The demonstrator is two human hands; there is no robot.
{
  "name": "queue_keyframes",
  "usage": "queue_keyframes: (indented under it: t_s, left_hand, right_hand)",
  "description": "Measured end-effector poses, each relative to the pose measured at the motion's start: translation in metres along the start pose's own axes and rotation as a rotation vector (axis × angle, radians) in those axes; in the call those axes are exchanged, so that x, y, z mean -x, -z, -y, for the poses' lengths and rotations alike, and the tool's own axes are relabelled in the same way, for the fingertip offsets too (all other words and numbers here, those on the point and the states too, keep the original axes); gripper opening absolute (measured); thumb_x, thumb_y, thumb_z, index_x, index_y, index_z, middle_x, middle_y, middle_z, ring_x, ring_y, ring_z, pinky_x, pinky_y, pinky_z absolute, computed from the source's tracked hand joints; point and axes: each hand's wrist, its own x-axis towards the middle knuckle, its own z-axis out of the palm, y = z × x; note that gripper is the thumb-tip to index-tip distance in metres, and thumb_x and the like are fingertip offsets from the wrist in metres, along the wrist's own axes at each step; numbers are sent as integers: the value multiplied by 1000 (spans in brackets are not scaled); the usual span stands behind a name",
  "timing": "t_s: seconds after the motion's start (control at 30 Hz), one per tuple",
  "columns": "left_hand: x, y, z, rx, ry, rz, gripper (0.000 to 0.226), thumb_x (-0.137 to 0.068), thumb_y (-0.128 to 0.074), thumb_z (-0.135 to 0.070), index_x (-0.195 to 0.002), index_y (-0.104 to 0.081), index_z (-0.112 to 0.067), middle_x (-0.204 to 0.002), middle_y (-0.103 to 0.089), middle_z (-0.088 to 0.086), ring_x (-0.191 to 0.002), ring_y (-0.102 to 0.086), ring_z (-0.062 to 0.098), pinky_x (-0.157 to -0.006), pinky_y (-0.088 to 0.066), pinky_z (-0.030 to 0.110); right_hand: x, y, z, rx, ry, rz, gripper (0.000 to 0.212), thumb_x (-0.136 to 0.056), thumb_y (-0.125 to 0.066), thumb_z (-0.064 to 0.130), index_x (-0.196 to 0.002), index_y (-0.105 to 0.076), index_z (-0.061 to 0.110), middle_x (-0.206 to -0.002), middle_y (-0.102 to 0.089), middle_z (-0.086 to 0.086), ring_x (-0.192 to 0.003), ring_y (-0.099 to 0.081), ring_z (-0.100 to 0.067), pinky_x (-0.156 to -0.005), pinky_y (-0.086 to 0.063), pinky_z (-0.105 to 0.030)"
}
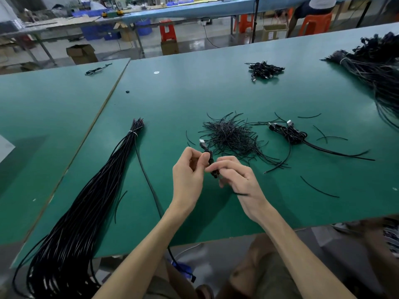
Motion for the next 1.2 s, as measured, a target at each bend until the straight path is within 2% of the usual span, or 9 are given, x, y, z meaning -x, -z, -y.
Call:
queue_keyframes:
  t_s: [0.1, 0.2, 0.33, 0.67, 0.8, 0.87, 0.97, 1.07, 1.2]
  left_hand:
    - [4, 1, -4, 81, 22, 15, 21, -100, -66, -19, -81, -60, -11, -65, -57, -14, -61, -47, 4, -61, -42, 20]
    - [8, 2, -7, 125, 34, 50, 17, -98, -69, -17, -84, -64, -9, -70, -64, -3, -64, -53, 8, -62, -46, 21]
    - [13, 3, -4, 203, 64, 78, 15, -96, -71, -16, -83, -66, -11, -73, -65, -7, -70, -57, 7, -67, -48, 21]
    - [12, 9, 3, 311, 289, 281, 19, -101, -65, -27, -107, -72, -10, -96, -74, 7, -83, -67, 16, -71, -57, 33]
    - [7, 18, 7, 404, 324, 400, 21, -99, -66, -25, -110, -76, -10, -107, -76, 17, -99, -71, 39, -86, -59, 46]
    - [4, 20, 10, 428, 342, 407, 20, -93, -70, -26, -102, -78, -10, -103, -75, 21, -95, -68, 47, -88, -54, 51]
    - [4, 19, 11, 433, 350, 405, 11, -87, -72, -26, -85, -78, -17, -80, -70, 12, -72, -61, 25, -71, -50, 34]
    - [4, 14, 13, 504, 369, 442, 13, -88, -70, -22, -77, -74, -16, -73, -65, 10, -62, -57, 20, -61, -53, 30]
    - [-1, 13, 15, 661, 439, 559, 19, -91, -67, -16, -89, -61, 2, -75, -64, 10, -60, -54, 18, -61, -53, 28]
  right_hand:
    - [-1, 0, -1, -32, -57, -80, 31, -86, -74, 36, -104, -67, 12, -95, -68, 1, -81, -61, -15, -76, -51, -30]
    - [0, 0, -2, -54, -68, -94, 38, -85, -83, 27, -110, -61, 10, -98, -71, 5, -76, -66, -16, -73, -55, -26]
    - [-1, -2, -1, -66, -62, -95, 37, -87, -81, 17, -117, -59, 10, -102, -73, -6, -88, -70, -16, -82, -59, -34]
    - [-1, 0, -2, -64, 7, -123, 33, -86, -78, 5, -112, -67, 23, -94, -62, -6, -80, -70, -17, -78, -58, -26]
    - [-3, 1, -3, -61, 4, -116, 32, -87, -75, 1, -112, -69, 20, -90, -53, -6, -78, -70, -19, -81, -60, -31]
    - [-3, 1, -4, -49, 6, -98, 31, -88, -74, -2, -113, -69, 15, -86, -55, -3, -75, -71, -14, -78, -59, -28]
    - [-3, 1, -4, -50, -4, -66, 29, -89, -72, -3, -113, -69, 13, -79, -58, 5, -70, -72, -16, -73, -61, -29]
    - [-3, -1, -3, -130, -34, -25, 28, -87, -73, 1, -111, -68, 15, -76, -59, 5, -67, -73, -29, -61, -62, -36]
    - [-4, 1, -1, -207, -112, -12, 38, -80, -78, 14, -113, -60, 12, -78, -63, 0, -66, -73, -35, -53, -59, -33]
